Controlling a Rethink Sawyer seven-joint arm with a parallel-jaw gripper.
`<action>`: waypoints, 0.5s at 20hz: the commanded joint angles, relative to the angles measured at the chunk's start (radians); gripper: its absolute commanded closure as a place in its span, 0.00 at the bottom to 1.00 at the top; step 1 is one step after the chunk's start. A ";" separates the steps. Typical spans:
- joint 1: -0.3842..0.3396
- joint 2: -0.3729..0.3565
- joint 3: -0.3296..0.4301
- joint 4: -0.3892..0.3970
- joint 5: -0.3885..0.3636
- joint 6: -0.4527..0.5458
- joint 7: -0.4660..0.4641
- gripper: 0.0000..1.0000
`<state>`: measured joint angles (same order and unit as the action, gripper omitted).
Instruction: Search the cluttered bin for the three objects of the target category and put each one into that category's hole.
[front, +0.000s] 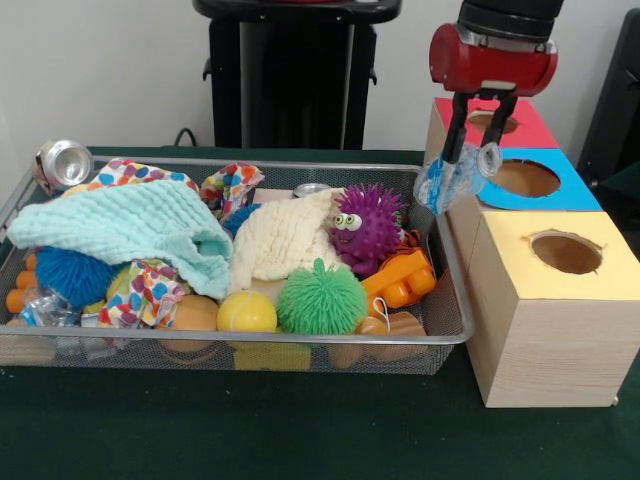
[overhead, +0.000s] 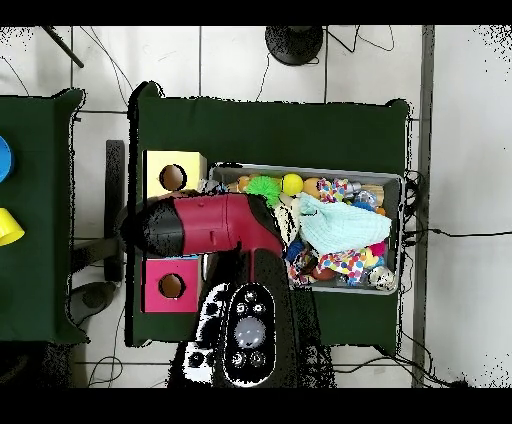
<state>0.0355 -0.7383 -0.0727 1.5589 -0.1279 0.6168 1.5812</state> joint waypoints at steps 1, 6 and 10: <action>-0.028 -0.005 0.035 0.105 0.014 -0.036 0.149 1.00; -0.010 0.011 0.029 0.105 -0.033 -0.104 0.138 1.00; 0.018 0.022 0.014 0.099 -0.063 -0.132 0.132 1.00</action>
<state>0.0412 -0.7494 -0.0764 1.5798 -0.1301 0.5561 1.5812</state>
